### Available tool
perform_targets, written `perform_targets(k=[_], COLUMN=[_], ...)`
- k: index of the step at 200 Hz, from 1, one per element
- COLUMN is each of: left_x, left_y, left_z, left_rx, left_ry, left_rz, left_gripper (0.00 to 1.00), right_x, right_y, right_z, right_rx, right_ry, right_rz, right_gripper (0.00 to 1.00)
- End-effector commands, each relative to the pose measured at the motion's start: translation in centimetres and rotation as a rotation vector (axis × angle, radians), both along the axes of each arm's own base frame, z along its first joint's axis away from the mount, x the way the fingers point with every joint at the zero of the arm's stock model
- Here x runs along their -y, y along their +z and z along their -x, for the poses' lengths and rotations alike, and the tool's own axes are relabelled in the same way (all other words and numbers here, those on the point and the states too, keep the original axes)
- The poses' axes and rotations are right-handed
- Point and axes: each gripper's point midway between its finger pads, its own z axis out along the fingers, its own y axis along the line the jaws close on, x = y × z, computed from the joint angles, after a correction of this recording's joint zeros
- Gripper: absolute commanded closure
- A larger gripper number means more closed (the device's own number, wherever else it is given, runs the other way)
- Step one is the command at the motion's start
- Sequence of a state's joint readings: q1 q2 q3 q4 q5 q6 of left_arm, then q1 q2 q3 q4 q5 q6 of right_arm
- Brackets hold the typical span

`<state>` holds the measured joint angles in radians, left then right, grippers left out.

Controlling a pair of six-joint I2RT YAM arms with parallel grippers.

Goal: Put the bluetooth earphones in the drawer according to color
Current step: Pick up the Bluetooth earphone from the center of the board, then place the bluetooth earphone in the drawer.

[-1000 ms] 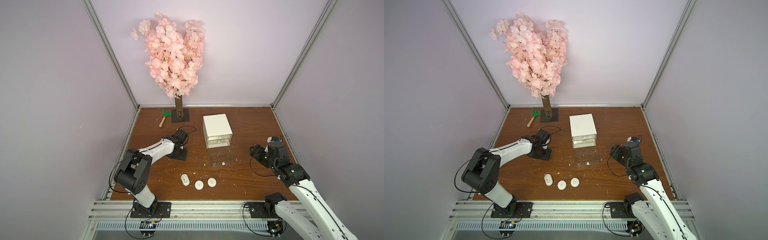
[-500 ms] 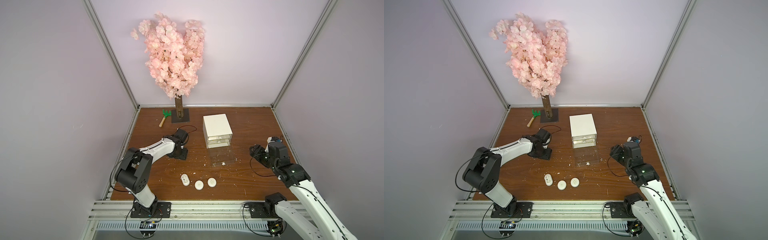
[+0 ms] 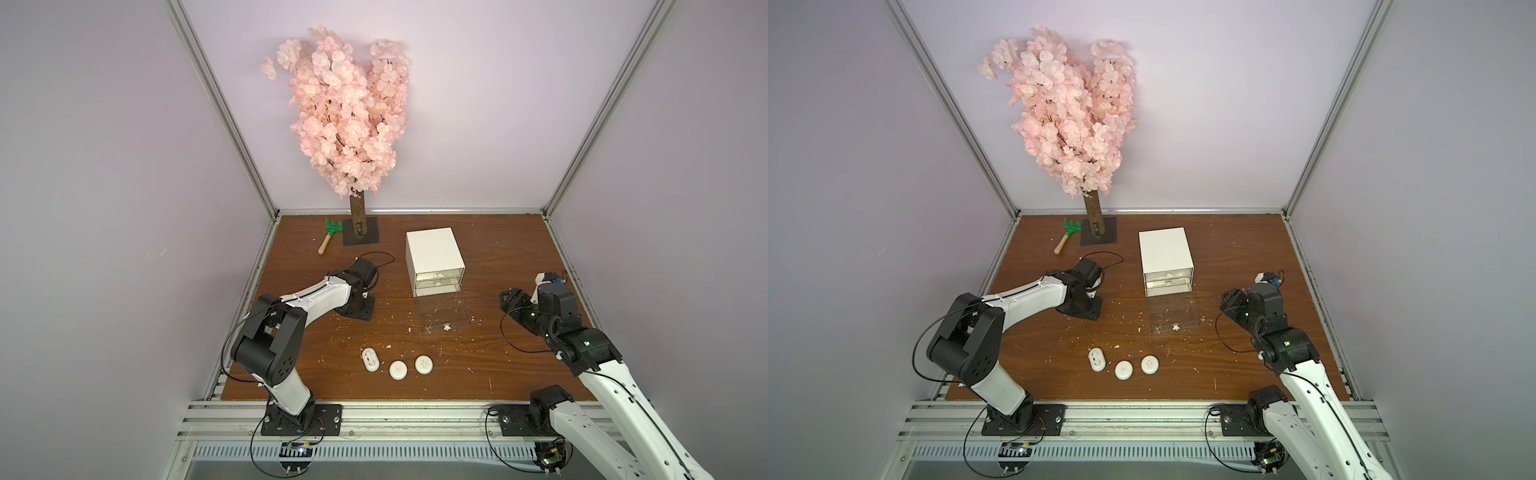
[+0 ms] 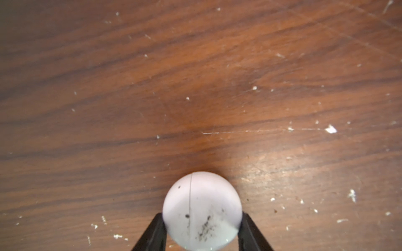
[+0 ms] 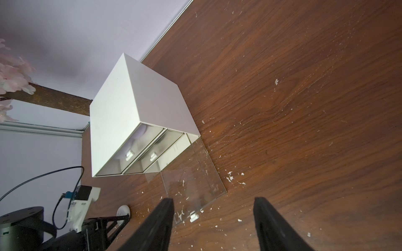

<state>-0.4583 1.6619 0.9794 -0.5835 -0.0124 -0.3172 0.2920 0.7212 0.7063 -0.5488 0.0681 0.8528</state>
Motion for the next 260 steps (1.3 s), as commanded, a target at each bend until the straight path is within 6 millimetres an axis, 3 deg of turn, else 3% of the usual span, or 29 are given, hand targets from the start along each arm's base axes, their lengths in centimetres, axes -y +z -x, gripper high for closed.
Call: perform_targets(k=[1, 61, 130, 166, 225, 260], left_x=[0.8, 3.8, 6.1, 9.0, 14.6, 16.7], left_y=[1.1, 3.6, 8.1, 9.8, 11.0, 11.2], left_z=[0.2, 1.2, 2.7, 4.4, 8.0, 8.2], left_rx=[0.010, 0.037, 0.102, 0.125, 0.135, 0.142], left_ry=[-0.034, -0.131, -0.203, -0.269, -0.386, -0.425], left_rz=[-0.002, 0.051, 0.124, 0.158, 0.194, 0.190], left_gripper=[0.60, 0.60, 0.61, 0.61, 0.61, 0.61], right_x=[-0.2, -0.1, 0.0, 0.2, 0.6, 0.9], right_y=[1.1, 1.0, 1.0, 1.4, 2.0, 2.0], right_z=[-0.3, -0.3, -0.4, -0.6, -0.7, -0.7], right_rx=[0.042, 0.043, 0.040, 0.046, 0.053, 0.054], right_ry=[0.012, 0.014, 0.016, 0.015, 0.004, -0.003], right_rz=[-0.011, -0.008, -0.002, 0.004, 0.013, 0.017], right_gripper=[0.35, 0.34, 0.34, 0.34, 0.34, 0.34])
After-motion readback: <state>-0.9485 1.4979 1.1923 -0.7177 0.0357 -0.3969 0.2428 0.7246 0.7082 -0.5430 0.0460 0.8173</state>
